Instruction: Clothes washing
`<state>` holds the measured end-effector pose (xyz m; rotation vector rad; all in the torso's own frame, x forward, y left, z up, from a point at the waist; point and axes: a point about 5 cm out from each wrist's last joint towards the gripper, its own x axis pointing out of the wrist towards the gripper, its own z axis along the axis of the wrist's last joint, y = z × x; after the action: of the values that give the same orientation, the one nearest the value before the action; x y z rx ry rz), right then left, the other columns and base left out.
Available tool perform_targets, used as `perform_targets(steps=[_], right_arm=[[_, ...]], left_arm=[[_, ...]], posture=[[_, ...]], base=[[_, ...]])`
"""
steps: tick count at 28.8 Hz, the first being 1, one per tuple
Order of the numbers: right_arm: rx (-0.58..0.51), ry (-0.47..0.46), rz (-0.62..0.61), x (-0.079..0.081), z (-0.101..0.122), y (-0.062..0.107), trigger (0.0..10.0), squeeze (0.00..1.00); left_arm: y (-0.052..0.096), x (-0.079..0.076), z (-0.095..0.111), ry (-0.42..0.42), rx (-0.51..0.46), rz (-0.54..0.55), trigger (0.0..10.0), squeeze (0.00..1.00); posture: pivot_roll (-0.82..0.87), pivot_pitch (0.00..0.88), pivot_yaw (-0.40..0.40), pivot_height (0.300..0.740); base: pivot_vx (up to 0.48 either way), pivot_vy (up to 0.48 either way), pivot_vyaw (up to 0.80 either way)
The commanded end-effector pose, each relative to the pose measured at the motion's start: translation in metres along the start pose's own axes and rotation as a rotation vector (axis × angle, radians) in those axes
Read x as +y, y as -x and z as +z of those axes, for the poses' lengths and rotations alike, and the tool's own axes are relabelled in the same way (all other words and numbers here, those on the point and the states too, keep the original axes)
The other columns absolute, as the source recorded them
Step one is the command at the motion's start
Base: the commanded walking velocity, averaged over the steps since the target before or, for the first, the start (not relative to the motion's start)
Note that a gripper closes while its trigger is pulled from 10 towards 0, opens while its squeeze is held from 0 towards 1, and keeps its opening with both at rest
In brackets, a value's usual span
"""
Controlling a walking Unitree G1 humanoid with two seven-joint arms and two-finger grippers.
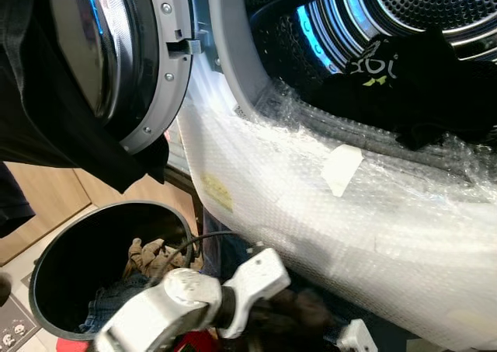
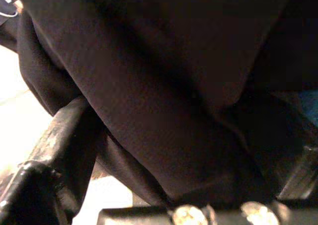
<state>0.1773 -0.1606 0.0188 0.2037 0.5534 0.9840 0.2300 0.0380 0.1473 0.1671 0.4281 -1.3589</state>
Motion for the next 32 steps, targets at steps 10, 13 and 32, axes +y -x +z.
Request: perform_targets(steps=[10,13,32], right_arm=[[-0.094,-0.056,-0.07,-0.003,0.013,-0.016,10.0,1.0],[-0.079,-0.052,-0.059,-0.001,0.011,-0.018,10.0,0.55],[-0.319,-0.19,-0.299,-0.028,0.022,-0.024,0.0,0.0]], left_arm=[[-0.018,-0.005,0.027,-0.062,-0.08,-0.049,0.0,0.0],[-0.019,-0.006,0.03,-0.063,-0.088,-0.056,0.0,0.0],[-0.005,0.002,0.036,-0.015,-0.132,-0.001,0.0,0.0]], posture=[[-0.05,0.042,-0.023,0.74],[-0.05,0.043,-0.02,0.74],[-0.04,0.06,-0.004,0.74]], base=[[0.0,0.0,0.0],[0.0,0.0,0.0],[0.0,0.0,0.0]])
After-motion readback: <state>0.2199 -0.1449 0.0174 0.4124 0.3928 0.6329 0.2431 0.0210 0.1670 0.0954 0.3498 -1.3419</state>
